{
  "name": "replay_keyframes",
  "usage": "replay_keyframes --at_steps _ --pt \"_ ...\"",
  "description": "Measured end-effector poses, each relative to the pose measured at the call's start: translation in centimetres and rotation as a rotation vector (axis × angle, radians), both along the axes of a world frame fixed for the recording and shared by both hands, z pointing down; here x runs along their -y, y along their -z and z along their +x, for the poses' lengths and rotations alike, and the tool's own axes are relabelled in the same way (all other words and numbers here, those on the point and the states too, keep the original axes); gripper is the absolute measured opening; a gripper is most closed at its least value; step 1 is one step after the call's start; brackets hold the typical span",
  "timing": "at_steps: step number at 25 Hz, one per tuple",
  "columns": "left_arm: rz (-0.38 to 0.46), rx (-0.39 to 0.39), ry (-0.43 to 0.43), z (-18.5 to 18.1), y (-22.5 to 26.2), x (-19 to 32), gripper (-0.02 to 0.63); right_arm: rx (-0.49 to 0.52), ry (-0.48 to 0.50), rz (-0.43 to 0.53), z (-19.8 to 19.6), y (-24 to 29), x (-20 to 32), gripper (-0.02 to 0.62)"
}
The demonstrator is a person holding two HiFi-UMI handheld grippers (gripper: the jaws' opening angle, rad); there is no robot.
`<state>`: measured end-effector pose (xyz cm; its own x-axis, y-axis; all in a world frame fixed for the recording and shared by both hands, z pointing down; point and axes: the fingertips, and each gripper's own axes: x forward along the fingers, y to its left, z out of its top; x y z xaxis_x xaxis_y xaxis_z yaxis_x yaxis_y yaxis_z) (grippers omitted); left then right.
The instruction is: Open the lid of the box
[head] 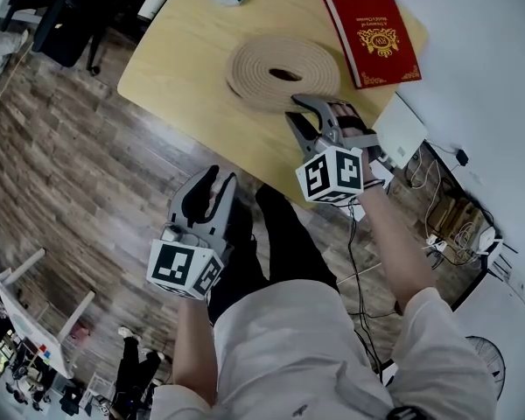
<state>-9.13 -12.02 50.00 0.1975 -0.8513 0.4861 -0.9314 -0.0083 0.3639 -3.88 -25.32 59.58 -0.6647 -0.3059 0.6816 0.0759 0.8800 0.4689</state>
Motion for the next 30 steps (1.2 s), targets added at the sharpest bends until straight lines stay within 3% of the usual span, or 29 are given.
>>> replay_keyframes --at_steps 12,30 --pt "0.007 0.007 0.021 0.1 0.5 -0.1 0.115 0.008 0.034 -0.011 0.1 1.3 -0.2 0.101" --pt "0.065 0.027 -0.028 -0.4 3.5 -1.9 0.115 -0.022 0.012 0.188 0.5 5.5 -0.6 0.077"
